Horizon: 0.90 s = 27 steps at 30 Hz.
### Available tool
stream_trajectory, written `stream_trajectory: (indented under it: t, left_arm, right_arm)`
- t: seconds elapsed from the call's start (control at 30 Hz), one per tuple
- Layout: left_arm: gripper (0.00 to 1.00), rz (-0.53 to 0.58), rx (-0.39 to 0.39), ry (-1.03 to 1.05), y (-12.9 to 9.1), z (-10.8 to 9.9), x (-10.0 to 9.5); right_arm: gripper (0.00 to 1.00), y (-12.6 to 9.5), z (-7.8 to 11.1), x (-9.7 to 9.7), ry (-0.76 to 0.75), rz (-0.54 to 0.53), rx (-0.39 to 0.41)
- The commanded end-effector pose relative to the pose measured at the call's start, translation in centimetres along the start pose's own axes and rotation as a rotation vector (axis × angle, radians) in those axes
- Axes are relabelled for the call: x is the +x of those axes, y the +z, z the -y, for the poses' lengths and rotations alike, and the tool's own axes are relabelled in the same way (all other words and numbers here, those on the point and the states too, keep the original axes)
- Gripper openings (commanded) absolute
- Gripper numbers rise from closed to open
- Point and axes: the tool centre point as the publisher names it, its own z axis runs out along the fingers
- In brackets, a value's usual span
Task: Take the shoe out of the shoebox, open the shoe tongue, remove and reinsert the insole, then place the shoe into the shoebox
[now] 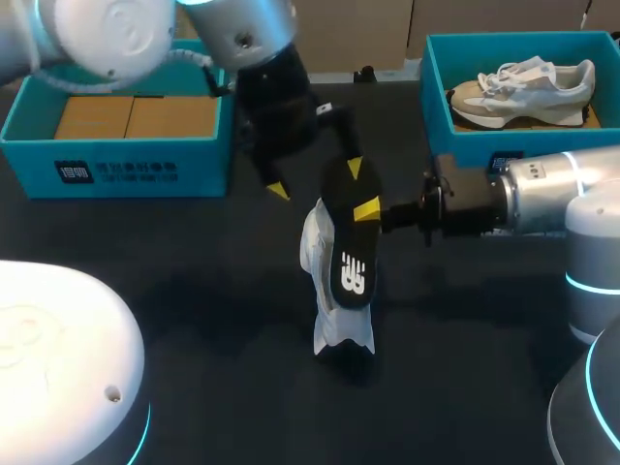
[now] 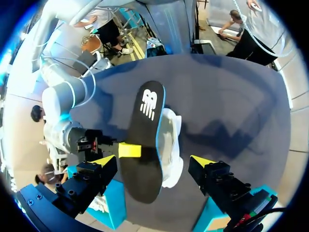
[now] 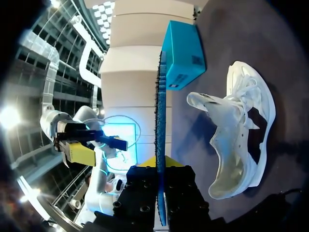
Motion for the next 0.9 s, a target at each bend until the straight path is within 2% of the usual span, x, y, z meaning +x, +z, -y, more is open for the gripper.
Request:
stream_trajectory:
  t: [0.03, 0.57, 0.9]
  left_arm:
    - [1.0, -0.152, 0.0, 0.013, 0.0, -0.9, -1.3]
    - [1.0, -0.208, 0.013, 0.028, 0.5, -1.8, -2.5]
    - [1.0, -0.222, -0.023, 0.086, 0.2, -1.8, -3.4]
  right_arm:
    - [0.0, 0.4, -0.2, -0.1, -0.001, 0.001, 0.005]
    - [0.0, 0.7, -0.3, 0.0, -0.007, 0.001, -0.003]
    - [0.0, 0.7, -0.8, 0.0, -0.01, -0.001, -0.007]
